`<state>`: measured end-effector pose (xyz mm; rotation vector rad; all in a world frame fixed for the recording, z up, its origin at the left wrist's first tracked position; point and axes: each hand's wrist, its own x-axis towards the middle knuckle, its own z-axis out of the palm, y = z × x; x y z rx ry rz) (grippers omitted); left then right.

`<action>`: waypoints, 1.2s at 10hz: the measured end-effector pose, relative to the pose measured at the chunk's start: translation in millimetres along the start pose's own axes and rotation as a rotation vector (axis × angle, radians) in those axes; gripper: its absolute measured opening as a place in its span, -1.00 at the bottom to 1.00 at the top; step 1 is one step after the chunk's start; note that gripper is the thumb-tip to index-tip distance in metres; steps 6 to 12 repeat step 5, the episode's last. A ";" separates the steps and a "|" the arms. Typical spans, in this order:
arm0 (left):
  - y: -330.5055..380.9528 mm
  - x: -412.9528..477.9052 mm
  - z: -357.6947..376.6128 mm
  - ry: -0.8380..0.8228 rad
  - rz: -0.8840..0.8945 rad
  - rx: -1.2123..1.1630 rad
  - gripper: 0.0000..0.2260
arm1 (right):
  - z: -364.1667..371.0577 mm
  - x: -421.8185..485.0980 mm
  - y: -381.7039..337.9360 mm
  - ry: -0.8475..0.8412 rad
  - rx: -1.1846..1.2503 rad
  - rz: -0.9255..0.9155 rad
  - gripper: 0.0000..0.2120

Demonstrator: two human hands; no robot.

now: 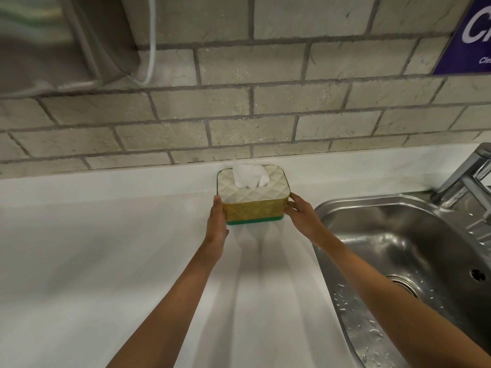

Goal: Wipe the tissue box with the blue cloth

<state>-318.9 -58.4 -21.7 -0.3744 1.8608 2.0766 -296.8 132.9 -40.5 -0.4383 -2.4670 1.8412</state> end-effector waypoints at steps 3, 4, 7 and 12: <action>2.8 0.9 1.7 -0.015 -0.008 0.017 -0.47 | 0.7 4.1 -0.3 0.004 -0.030 0.052 -0.59; 5.2 -3.3 1.0 0.016 -0.012 0.021 -0.47 | -0.9 2.6 1.8 0.006 -0.077 0.124 -0.46; 10.1 -7.5 -0.9 0.053 -0.058 0.020 -0.46 | -10.3 1.3 -1.4 0.076 -0.122 0.164 -0.42; 10.1 -7.5 -0.9 0.053 -0.058 0.020 -0.46 | -10.3 1.3 -1.4 0.076 -0.122 0.164 -0.42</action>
